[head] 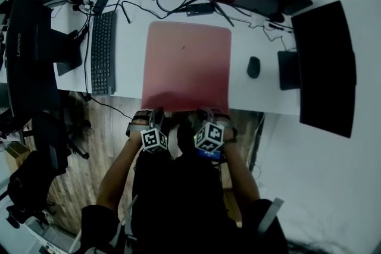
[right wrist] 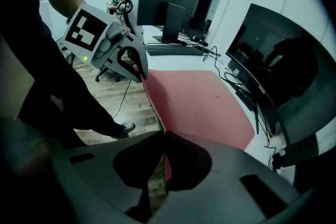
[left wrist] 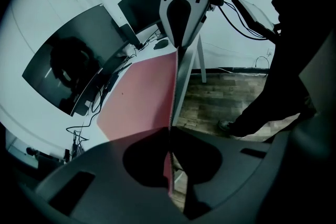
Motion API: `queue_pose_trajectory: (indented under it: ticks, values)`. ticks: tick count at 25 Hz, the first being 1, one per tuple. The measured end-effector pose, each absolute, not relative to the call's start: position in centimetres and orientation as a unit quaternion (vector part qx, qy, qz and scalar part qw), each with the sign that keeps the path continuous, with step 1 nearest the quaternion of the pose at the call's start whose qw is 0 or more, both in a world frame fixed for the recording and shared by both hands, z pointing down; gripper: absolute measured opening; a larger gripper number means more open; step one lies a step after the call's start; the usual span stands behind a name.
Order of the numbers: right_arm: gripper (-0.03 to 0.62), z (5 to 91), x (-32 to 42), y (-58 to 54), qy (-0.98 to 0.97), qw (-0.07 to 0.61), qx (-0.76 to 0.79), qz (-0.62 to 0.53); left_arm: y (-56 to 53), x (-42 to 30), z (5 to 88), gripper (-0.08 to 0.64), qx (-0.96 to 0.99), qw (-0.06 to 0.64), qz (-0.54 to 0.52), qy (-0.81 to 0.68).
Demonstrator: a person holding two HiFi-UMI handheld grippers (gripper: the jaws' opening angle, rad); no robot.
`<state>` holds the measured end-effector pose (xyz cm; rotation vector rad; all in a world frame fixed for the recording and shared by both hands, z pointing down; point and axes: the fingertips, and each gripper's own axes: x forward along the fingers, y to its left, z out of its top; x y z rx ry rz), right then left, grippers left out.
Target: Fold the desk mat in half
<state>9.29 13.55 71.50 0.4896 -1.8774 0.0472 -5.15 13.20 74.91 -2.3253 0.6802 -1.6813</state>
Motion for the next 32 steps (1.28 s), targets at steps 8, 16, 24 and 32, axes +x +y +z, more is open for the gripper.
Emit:
queue_pose_trajectory:
  ticks: [8, 16, 24, 32]
  values:
    - [0.017, 69.6, 9.2, 11.9, -0.807, 0.556, 0.197, 0.007, 11.9, -5.2, 73.1, 0.02, -0.774, 0.082, -0.59, 0.214]
    - [0.017, 67.6, 9.6, 9.2, -0.814, 0.546, 0.199, -0.005, 8.6, -5.2, 70.6, 0.02, -0.767, 0.064, -0.6, 0.219]
    - [0.017, 66.1, 9.4, 6.8, -0.813, 0.544, 0.205, 0.019, 5.8, -5.5, 68.6, 0.02, -0.771, 0.087, -0.602, 0.189]
    - [0.017, 63.4, 9.1, 2.9, -0.801, 0.549, 0.238, 0.024, 2.2, -5.4, 65.9, 0.02, -0.799, 0.064, -0.573, 0.172]
